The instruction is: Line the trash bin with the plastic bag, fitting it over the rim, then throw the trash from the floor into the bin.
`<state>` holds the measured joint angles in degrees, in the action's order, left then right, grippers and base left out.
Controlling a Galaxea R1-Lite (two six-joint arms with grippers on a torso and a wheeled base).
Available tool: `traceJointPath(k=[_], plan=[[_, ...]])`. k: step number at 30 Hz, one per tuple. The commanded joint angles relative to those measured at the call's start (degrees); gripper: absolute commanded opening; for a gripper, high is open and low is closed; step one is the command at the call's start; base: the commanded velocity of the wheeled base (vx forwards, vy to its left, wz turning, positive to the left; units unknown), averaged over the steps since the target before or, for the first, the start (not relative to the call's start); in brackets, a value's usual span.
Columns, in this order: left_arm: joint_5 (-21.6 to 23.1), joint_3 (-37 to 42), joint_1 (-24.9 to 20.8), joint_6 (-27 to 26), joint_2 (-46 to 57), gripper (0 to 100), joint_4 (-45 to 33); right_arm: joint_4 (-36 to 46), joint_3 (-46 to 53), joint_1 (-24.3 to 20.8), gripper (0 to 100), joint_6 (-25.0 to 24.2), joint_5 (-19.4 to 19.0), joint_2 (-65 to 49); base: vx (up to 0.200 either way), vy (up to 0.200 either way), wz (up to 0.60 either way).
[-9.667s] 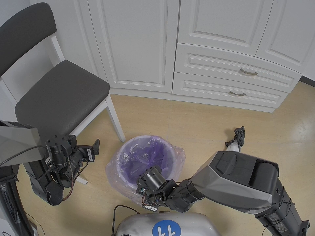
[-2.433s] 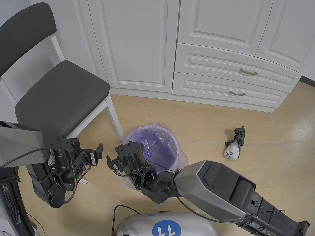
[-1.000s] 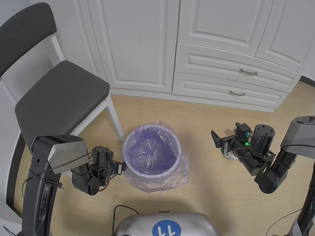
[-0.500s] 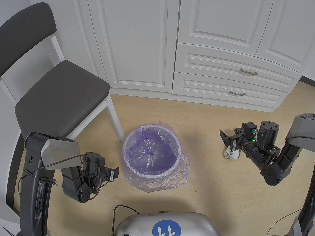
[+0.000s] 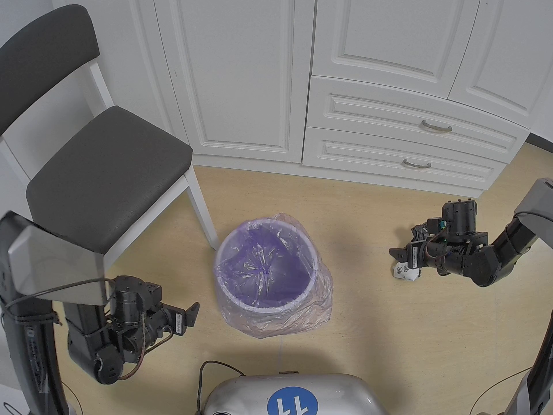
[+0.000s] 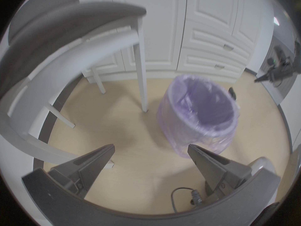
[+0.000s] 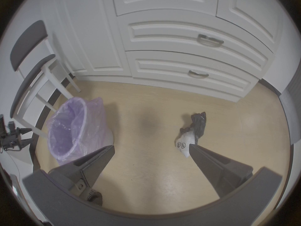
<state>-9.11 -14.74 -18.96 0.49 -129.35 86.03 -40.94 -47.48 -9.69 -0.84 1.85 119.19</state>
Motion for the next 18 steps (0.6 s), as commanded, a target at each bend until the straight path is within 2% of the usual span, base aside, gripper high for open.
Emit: traceJointPath(k=[1, 5, 9, 11, 12, 13, 14, 15, 18], plan=[[0.3, 10.7, -4.2, 3.8, 18.9, 100, 1.9, 1.7, -5.8, 2.3, 100, -2.7, -0.3, -1.0, 0.0, 0.0, 0.0], [0.3, 14.7, -5.1, 4.3, 27.6, 100, 1.9, 0.1, 0.4, 3.7, 100, 1.1, 1.2, -9.8, 0.0, 0.0, 0.0], [-0.2, 14.7, -5.2, 6.3, 31.7, 100, 1.8, -1.1, 3.3, 3.8, 100, 1.8, 1.4, -14.0, 0.0, 0.0, 0.0], [-0.4, 14.7, -5.1, 7.2, 35.0, 100, 1.5, -4.0, 6.8, 4.0, 100, 4.5, 1.3, -18.2, 0.0, 0.0, 0.0], [-0.4, 14.7, -4.9, 7.2, 36.7, 100, 1.1, -6.8, 9.7, 4.3, 100, 8.5, 1.0, -21.0, 0.0, 0.0, 0.0], [-0.5, 14.7, -4.9, 7.2, 36.8, 100, 1.0, -7.1, 10.0, 4.3, 100, 8.8, 1.0, -21.3, 0.0, 0.0, 0.0], [-0.5, 14.7, -5.0, 7.2, 38.7, 100, 0.6, -11.4, 13.0, 4.6, 100, 13.5, 1.0, -24.9, 0.0, 0.0, 0.0], [-0.5, 14.7, -5.2, 7.2, 39.8, 100, 0.4, -14.3, 14.8, 4.5, 100, 15.7, 1.1, -27.3, 0.0, 0.0, 0.0], [-0.4, 14.7, -5.9, 6.9, 43.3, 100, -0.6, -17.2, 17.8, 3.7, 100, 18.8, 1.2, -34.5, 0.0, 0.0, 0.0]])
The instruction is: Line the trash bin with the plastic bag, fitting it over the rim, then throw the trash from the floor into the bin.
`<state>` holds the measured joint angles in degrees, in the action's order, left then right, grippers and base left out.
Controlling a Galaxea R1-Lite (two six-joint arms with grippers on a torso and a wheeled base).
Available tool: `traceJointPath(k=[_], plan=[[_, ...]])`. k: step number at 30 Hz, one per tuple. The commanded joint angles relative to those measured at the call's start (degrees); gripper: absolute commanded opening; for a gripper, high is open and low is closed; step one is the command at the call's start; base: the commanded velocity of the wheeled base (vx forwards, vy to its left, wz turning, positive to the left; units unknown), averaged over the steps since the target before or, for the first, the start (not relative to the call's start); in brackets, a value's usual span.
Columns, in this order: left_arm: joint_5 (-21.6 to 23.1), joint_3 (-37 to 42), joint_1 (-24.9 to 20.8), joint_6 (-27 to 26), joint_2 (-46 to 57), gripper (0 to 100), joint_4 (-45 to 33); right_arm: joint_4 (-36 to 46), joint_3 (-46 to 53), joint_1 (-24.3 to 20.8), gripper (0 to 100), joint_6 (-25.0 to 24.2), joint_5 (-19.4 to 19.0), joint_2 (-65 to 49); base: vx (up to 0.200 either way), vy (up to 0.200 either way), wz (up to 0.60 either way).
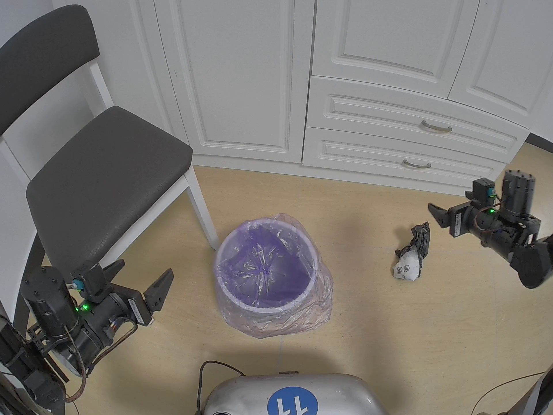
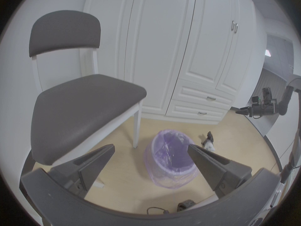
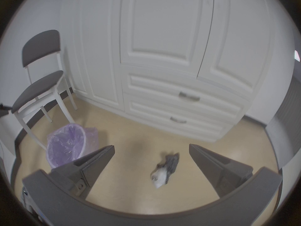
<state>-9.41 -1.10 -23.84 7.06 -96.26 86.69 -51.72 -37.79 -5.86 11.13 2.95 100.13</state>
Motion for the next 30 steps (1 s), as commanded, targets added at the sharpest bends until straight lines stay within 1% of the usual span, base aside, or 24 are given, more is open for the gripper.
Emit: traceJointPath(k=[1, 4, 7, 11, 12, 13, 14, 16, 20, 23, 24, 26, 28, 30], plan=[[-0.2, 1.1, -1.5, 0.3, 11.1, 100, -1.5, -6.2, 8.3, -0.3, 100, 7.2, 0.2, -17.3, 0.0, 0.0, 0.0], [-0.1, 1.1, -2.5, 0.3, 13.6, 100, -2.6, -4.0, 9.1, -1.0, 100, 8.6, 1.1, -22.7, 0.0, 0.0, 0.0], [-0.2, 1.1, -3.6, -0.1, 15.0, 100, -4.3, 0.1, 9.0, -1.4, 100, 9.5, 2.9, -28.0, 0.0, 0.0, 0.0], [-0.3, 1.1, -4.5, -2.2, 15.0, 100, -6.2, 5.6, 8.5, -2.7, 100, 10.2, 2.9, -33.1, 0.0, 0.0, 0.0], [-0.3, 1.1, -4.5, -2.5, 14.8, 100, -6.5, 7.5, 8.3, -3.9, 100, 10.3, 2.9, -34.6, 0.0, 0.0, 0.0], [-0.3, 1.1, -4.5, -2.5, 14.8, 100, -6.5, 7.5, 8.3, -3.9, 100, 10.3, 2.9, -34.6, 0.0, 0.0, 0.0], [-0.3, 1.1, -4.5, -2.7, 15.0, 100, -6.5, 11.1, 8.1, -6.0, 100, 10.3, 3.0, -36.2, 0.0, 0.0, 0.0], [-0.4, 1.1, -4.6, -3.3, 15.1, 100, -6.5, 15.0, 7.5, -7.0, 100, 10.3, 3.0, -36.7, 0.0, 0.0, 0.0], [-0.4, 1.1, -4.6, -5.0, 15.0, 100, -6.8, 23.5, 4.7, -9.3, 100, 9.9, 2.9, -34.6, 0.0, 0.0, 0.0], [-0.5, 1.1, -4.7, -4.9, 15.1, 100, -7.7, 26.9, 3.4, -9.5, 100, 8.5, 2.9, -30.5, 0.0, 0.0, 0.0], [-0.5, 1.1, -4.7, -4.9, 15.1, 100, -7.7, 26.9, 3.4, -9.5, 100, 8.5, 2.9, -30.5, 0.0, 0.0, 0.0], [-2.3, 1.1, -5.1, -4.9, 15.0, 100, -9.0, 27.0, 3.3, -9.5, 100, 8.4, 2.0, -25.4, 0.0, 0.0, 0.0], [-3.3, 1.1, -6.4, -4.7, 13.9, 100, -9.0, 26.6, 1.8, -9.7, 100, 9.0, 1.4, -20.2, 0.0, 0.0, 0.0], [-4.1, 1.1, -7.3, -4.2, 11.6, 100, -9.4, 26.6, -1.4, -10.8, 100, 12.7, 0.9, -14.9, 0.0, 0.0, 0.0]])
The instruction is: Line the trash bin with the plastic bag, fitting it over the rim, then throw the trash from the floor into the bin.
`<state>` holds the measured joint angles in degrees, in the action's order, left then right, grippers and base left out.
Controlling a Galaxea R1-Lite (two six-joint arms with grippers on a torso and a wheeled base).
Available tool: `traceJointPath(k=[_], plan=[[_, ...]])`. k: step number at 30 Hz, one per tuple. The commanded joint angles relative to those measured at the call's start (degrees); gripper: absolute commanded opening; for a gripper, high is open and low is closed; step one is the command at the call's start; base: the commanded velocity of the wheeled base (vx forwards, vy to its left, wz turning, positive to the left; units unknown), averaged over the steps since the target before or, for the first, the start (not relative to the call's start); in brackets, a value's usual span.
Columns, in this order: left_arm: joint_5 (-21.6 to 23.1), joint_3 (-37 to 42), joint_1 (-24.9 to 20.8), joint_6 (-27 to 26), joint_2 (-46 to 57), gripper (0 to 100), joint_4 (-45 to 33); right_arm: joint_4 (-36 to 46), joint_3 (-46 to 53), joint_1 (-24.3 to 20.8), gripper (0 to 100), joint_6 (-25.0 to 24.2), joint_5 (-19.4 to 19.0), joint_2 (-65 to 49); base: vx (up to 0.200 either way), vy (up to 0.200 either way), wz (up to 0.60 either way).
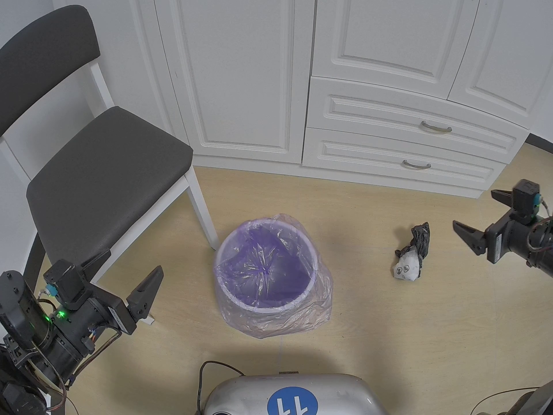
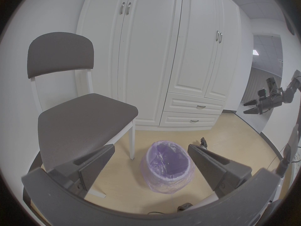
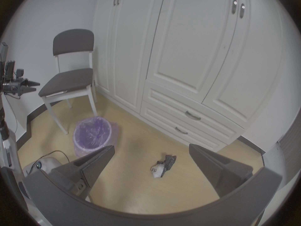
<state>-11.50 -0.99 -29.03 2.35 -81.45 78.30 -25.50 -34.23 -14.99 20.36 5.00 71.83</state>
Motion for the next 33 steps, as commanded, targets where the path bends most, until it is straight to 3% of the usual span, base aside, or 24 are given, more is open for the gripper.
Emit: traceJointPath(k=[1, 5, 10, 11, 12, 13, 15, 21, 24, 29, 33], plan=[[-2.5, 1.0, -2.2, 1.3, -4.6, 100, -1.1, 0.4, -6.4, -2.4, 100, 5.6, -1.1, 15.5, 0.0, 0.0, 0.0], [-5.7, 1.0, -0.4, 8.9, -7.3, 100, -0.8, 0.2, -12.4, -2.9, 100, 13.0, -1.3, 25.8, 0.0, 0.0, 0.0], [-6.2, 1.0, 5.4, 9.6, -6.6, 100, -1.0, 0.3, -19.1, -3.6, 100, 14.7, -1.4, 36.1, 0.0, 0.0, 0.0], [-6.1, 1.0, 8.4, 9.6, -7.1, 100, -1.4, 0.5, -20.6, -3.7, 100, 13.5, -1.5, 39.4, 0.0, 0.0, 0.0], [-6.1, 1.0, 8.4, 9.6, -7.1, 100, -1.4, 0.5, -20.6, -3.7, 100, 13.5, -1.5, 39.4, 0.0, 0.0, 0.0], [-5.6, 1.0, 13.3, 9.9, -8.2, 100, -4.0, 0.2, -21.5, -3.8, 100, 9.1, -2.9, 44.0, 0.0, 0.0, 0.0], [-5.4, 1.0, 15.3, 9.9, -9.4, 100, -5.5, -0.2, -23.7, -4.3, 100, 6.9, -3.9, 48.8, 0.0, 0.0, 0.0], [-5.4, 1.0, 15.5, 10.5, -6.6, 100, -3.4, -1.8, -29.4, -5.5, 100, 2.1, -4.6, 57.8, 0.0, 0.0, 0.0], [-5.3, 1.0, 15.0, 10.4, -2.8, 100, -3.8, -1.2, -31.3, -6.7, 100, -3.1, -5.3, 59.3, 0.0, 0.0, 0.0], [-5.2, 1.0, 15.1, 10.3, -1.3, 100, -4.0, -1.2, -32.7, -5.8, 100, -3.7, -9.7, 61.1, 0.0, 0.0, 0.0], [-4.8, 1.0, 15.5, 10.0, -2.2, 100, -3.9, -1.1, -34.9, -5.4, 100, -4.7, -9.9, 64.2, 0.0, 0.0, 0.0]])
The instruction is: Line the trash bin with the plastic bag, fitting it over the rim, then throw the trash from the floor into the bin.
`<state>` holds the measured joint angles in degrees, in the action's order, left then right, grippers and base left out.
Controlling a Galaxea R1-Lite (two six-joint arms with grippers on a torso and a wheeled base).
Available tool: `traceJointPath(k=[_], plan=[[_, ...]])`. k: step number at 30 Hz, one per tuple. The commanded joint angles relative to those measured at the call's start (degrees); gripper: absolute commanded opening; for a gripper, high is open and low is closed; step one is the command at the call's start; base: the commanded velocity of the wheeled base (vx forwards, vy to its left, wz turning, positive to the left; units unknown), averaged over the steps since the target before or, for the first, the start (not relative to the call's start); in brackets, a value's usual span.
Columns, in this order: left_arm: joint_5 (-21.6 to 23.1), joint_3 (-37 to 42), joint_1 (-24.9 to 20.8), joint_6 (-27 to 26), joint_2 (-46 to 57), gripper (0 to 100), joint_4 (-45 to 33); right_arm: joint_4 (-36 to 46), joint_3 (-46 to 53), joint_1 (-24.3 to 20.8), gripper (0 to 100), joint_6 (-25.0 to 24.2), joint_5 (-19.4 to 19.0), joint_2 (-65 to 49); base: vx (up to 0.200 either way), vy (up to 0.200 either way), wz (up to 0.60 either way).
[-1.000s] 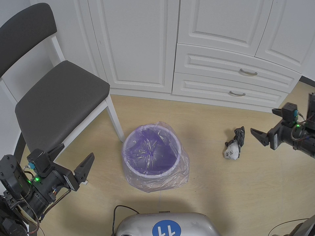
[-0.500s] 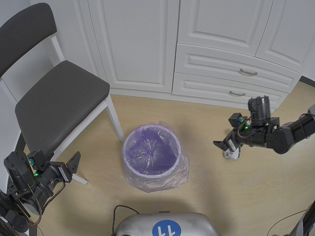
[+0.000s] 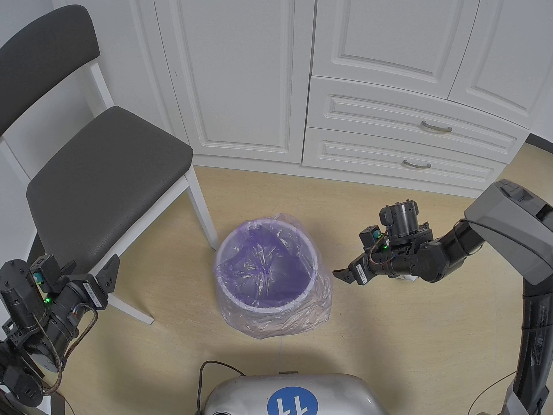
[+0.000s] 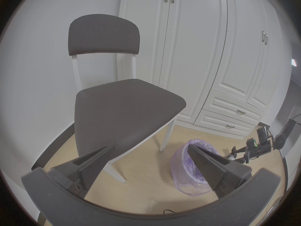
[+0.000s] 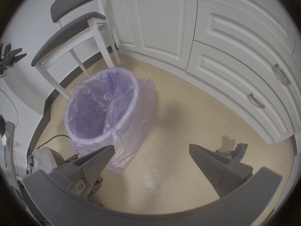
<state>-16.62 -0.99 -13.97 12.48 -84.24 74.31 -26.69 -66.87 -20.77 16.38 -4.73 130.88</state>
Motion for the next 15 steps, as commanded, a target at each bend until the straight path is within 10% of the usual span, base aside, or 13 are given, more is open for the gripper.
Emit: traceJointPath(k=[1, 10, 15], plan=[[0.7, 1.0, 0.4, -0.2, 0.3, 100, 0.0, 0.1, -2.7, 0.9, 100, -0.9, -0.1, 5.5, 0.0, 0.0, 0.0], [0.9, 1.0, 0.5, -1.9, -3.3, 100, 1.0, 3.5, -6.9, 2.9, 100, -1.8, -0.6, 8.9, 0.0, 0.0, 0.0], [0.8, 1.0, 0.5, -2.4, -4.4, 100, 1.5, 3.4, -11.6, 1.2, 100, -10.6, -1.2, 12.8, 0.0, 0.0, 0.0]])
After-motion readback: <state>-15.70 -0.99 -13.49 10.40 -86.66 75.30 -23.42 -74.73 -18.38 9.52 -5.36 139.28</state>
